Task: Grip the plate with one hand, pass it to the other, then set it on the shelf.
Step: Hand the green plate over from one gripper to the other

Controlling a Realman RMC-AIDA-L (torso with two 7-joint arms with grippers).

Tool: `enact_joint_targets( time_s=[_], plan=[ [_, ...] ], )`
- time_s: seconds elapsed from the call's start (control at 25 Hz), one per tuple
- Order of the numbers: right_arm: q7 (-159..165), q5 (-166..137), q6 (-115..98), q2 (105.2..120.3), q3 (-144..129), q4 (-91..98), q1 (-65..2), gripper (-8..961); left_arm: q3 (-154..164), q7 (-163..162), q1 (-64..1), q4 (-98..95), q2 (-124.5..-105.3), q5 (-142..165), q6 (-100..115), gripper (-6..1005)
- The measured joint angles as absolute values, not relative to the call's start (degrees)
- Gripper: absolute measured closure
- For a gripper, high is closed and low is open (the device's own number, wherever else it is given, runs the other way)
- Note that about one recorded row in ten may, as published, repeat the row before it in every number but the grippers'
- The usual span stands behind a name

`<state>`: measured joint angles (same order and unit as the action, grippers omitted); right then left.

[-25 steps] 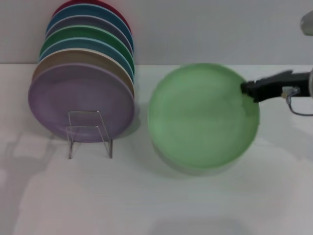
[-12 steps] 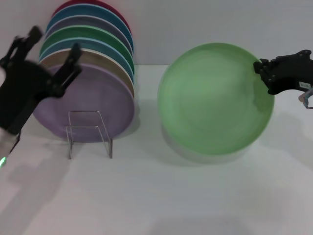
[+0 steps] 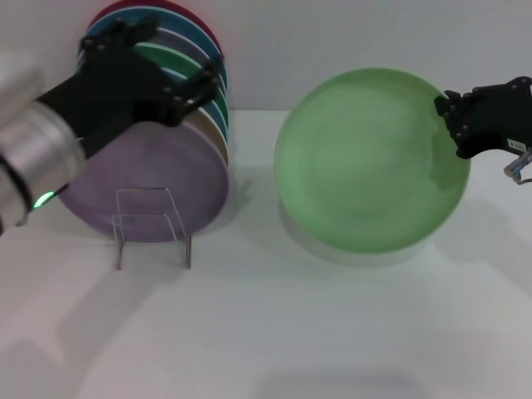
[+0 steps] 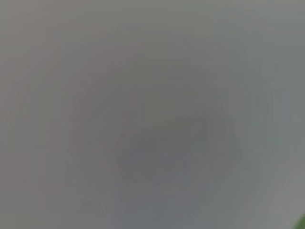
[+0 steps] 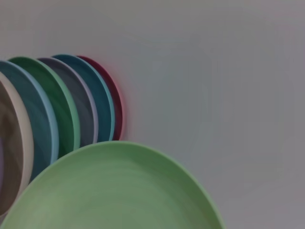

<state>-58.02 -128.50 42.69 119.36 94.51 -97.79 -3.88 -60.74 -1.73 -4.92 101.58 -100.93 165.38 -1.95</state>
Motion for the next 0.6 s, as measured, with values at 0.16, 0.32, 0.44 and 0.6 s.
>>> enact_joint_targets(
  time_s=[0.16, 0.32, 0.44, 0.6],
  plan=[
    [-60.2, -128.2, 41.4, 119.36, 93.5, -98.3, -3.6, 933, -62.2, 3.8, -8.7, 108.1, -104.81, 164.1, -19.6, 234],
    [-61.7, -128.1, 40.7, 119.36, 92.3, -99.1, -2.9, 932, -64.6, 11.8, -11.7, 108.1, -108.69, 159.0, -27.3, 235],
    [-62.0, -128.1, 40.6, 119.36, 92.1, -99.6, -2.4, 931, -69.0, 23.9, -13.2, 107.3, -113.17, 150.7, -33.0, 235],
    [-63.1, -128.1, 40.5, 119.35, 91.3, -100.3, -1.5, 930, -74.8, 34.9, -13.8, 106.2, -118.1, 144.2, -38.7, 236]
  ],
)
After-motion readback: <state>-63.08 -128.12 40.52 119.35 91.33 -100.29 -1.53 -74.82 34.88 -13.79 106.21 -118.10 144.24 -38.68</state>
